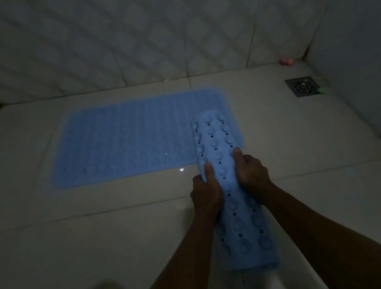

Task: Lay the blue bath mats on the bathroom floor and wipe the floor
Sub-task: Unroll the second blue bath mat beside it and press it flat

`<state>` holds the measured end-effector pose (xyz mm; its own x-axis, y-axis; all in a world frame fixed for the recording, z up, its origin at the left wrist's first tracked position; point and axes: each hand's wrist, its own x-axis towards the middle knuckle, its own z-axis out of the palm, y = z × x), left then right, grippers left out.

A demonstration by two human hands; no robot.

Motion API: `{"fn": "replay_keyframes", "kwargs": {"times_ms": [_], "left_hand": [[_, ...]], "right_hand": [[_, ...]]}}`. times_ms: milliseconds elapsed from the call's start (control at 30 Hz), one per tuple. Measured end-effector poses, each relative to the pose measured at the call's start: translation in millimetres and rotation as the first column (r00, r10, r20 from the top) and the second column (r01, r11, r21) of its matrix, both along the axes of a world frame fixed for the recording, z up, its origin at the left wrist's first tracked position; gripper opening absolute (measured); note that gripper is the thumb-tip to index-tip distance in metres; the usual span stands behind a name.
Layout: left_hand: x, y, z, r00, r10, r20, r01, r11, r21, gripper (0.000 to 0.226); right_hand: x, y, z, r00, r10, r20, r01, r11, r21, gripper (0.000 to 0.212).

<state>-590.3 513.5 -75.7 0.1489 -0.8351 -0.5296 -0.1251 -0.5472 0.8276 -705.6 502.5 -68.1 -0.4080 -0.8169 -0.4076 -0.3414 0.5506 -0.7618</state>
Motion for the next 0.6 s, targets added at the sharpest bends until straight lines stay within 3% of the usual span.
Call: {"fn": "replay_keyframes", "kwargs": {"times_ms": [133, 333, 467, 600], "left_hand": [[-10, 46, -18, 0.998, -0.060, -0.013, 0.061, 0.998, 0.022, 0.068], [-33, 82, -45, 0.971, -0.218, 0.093, 0.218, 0.976, 0.016, 0.108], [-37, 96, -34, 0.971, -0.228, 0.072, 0.225, 0.973, 0.048, 0.080], [-40, 96, -35, 0.967, -0.239, 0.091, 0.236, 0.971, 0.047, 0.079]], "right_hand": [[-14, 44, -20, 0.998, -0.002, 0.061, 0.000, 0.999, 0.034, 0.068], [-34, 77, -40, 1.000, 0.005, 0.010, -0.007, 0.990, 0.139, 0.073], [-38, 92, -47, 1.000, -0.003, 0.006, 0.002, 0.988, 0.152, 0.071], [-41, 94, -50, 1.000, -0.009, 0.011, 0.007, 0.986, 0.164, 0.068]]}}
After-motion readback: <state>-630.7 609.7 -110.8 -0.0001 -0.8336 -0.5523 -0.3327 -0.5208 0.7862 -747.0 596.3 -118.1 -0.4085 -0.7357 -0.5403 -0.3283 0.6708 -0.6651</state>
